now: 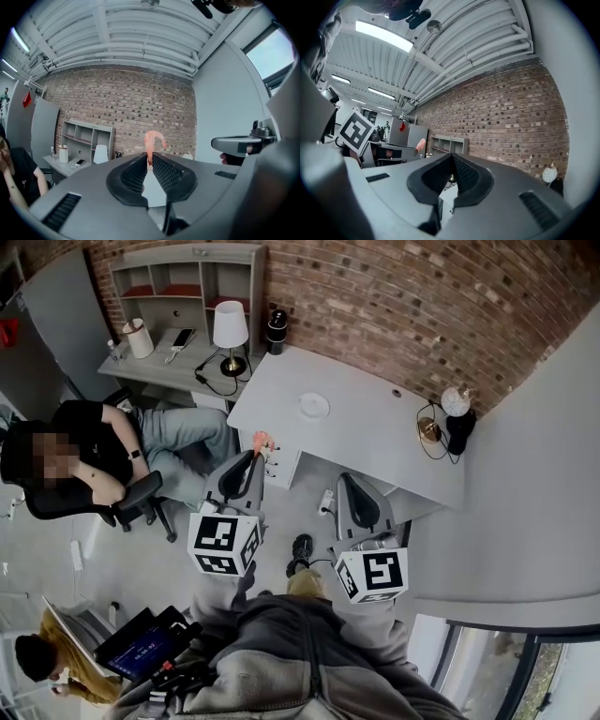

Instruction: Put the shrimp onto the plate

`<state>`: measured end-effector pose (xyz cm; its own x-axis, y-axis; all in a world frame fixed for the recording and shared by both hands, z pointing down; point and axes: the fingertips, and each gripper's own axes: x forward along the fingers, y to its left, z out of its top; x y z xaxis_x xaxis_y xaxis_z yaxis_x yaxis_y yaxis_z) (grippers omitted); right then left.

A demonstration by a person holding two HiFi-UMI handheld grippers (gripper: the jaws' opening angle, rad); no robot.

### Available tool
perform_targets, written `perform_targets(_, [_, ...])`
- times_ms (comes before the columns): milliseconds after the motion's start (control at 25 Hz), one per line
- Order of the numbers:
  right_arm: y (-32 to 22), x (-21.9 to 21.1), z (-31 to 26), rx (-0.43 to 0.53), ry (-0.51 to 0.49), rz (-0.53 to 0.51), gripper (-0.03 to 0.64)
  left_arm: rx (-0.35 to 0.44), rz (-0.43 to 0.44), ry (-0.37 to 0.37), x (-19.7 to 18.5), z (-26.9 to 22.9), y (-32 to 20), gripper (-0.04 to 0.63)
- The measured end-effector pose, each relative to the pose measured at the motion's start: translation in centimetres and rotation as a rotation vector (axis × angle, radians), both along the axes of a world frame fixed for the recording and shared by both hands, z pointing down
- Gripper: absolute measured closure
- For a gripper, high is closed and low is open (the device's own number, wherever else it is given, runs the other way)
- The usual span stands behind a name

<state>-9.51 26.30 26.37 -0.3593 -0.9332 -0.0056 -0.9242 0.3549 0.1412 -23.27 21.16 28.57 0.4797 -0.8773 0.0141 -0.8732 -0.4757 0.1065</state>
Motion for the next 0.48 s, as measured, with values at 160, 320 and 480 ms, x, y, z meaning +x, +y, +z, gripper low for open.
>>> perform_targets(160, [-2.8,-0.9,-0.3,0.004,-0.026,-0.048,0.615,0.013,-0.065,-0.010,-1.8,-0.6,-1.8,0.557])
perform_targets(320, [-5.9,-0.8,-0.9,0.024,-0.036,-0.093,0.615,0.036,-0.112,-0.011,-2.1,-1.5,-4.6,0.557])
perform_targets(480, [-9.4,0.8,-1.4,0.026,-0.049,-0.107,0.615,0.041,-0.125,-0.014,-0.7,-2.1,-7.8,0.557])
